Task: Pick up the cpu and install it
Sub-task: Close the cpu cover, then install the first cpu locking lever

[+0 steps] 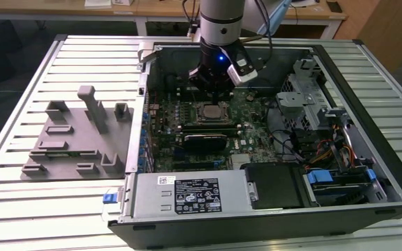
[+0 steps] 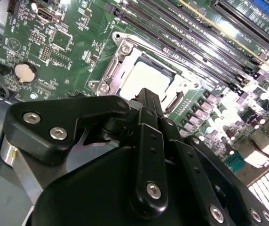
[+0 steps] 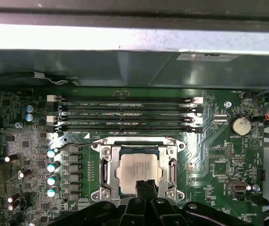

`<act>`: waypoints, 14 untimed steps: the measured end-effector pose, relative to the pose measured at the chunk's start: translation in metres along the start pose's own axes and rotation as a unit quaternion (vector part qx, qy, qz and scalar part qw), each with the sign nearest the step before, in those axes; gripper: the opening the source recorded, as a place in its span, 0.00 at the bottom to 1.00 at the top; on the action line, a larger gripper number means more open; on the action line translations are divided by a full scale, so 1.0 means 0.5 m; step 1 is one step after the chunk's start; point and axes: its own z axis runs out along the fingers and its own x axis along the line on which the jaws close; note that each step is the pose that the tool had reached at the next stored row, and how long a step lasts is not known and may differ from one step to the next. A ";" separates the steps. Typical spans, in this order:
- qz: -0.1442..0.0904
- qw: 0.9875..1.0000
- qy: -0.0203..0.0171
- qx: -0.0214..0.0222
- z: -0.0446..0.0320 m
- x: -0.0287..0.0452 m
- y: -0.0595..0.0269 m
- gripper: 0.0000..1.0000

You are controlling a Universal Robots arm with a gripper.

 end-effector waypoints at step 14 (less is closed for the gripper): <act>0.000 1.000 0.000 0.000 -0.019 -0.001 0.000 0.11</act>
